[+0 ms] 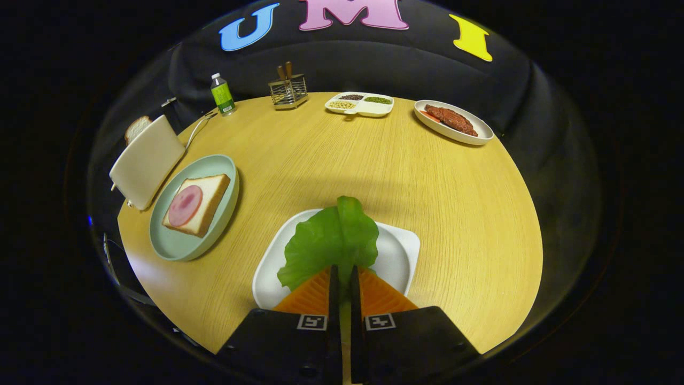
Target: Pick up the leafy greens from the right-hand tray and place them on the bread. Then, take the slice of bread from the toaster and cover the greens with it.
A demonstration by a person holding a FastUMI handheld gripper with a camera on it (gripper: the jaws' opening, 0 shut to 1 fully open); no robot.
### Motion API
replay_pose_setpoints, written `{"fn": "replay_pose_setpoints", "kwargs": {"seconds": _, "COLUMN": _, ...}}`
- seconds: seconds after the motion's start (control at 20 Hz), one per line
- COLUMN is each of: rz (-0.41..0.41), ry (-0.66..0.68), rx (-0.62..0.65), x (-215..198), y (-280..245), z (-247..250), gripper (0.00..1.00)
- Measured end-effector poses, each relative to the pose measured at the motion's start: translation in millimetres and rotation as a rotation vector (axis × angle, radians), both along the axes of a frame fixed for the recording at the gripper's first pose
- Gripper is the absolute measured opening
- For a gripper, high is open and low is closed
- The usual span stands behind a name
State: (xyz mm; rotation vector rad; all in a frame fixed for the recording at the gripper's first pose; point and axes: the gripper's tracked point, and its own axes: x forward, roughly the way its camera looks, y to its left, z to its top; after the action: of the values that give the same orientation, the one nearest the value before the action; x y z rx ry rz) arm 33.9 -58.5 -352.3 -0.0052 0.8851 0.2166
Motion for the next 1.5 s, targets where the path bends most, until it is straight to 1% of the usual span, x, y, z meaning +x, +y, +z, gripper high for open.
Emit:
{"fn": "replay_pose_setpoints", "kwargs": {"seconds": 0.1, "rz": -0.015, "ry": 0.016, "rx": 0.02, "x": -1, "y": 0, "z": 1, "gripper": 0.06}}
{"fn": "replay_pose_setpoints", "kwargs": {"seconds": 0.35, "rz": -0.059, "ry": 0.023, "rx": 0.007, "x": -7, "y": -2, "z": 12, "gripper": 0.06}}
{"fn": "replay_pose_setpoints", "kwargs": {"seconds": 0.5, "rz": -0.082, "ry": 0.001, "rx": 0.012, "x": -9, "y": 4, "z": 33, "gripper": 0.06}}
{"fn": "replay_pose_setpoints", "kwargs": {"seconds": 0.65, "rz": -0.079, "ry": -0.057, "rx": 0.003, "x": -7, "y": 16, "z": 64, "gripper": 0.06}}
{"fn": "replay_pose_setpoints", "kwargs": {"seconds": 0.8, "rz": -0.067, "ry": -0.108, "rx": 0.024, "x": -6, "y": 39, "z": 96, "gripper": 0.06}}
{"fn": "replay_pose_setpoints", "kwargs": {"seconds": 0.95, "rz": -0.032, "ry": -0.138, "rx": 0.079, "x": -6, "y": 75, "z": 125, "gripper": 0.06}}
{"fn": "replay_pose_setpoints", "kwargs": {"seconds": 1.1, "rz": 0.027, "ry": -0.168, "rx": 0.089, "x": -4, "y": 106, "z": 144, "gripper": 0.06}}
{"fn": "replay_pose_setpoints", "kwargs": {"seconds": 1.25, "rz": 0.085, "ry": -0.172, "rx": 0.086, "x": -6, "y": 139, "z": 150, "gripper": 0.06}}
{"fn": "replay_pose_setpoints", "kwargs": {"seconds": 1.35, "rz": 0.101, "ry": -0.191, "rx": 0.072, "x": -1, "y": 154, "z": 151, "gripper": 0.06}}
{"fn": "replay_pose_setpoints", "kwargs": {"seconds": 1.5, "rz": 0.12, "ry": -0.169, "rx": 0.105, "x": 0, "y": 186, "z": 150, "gripper": 0.06}}
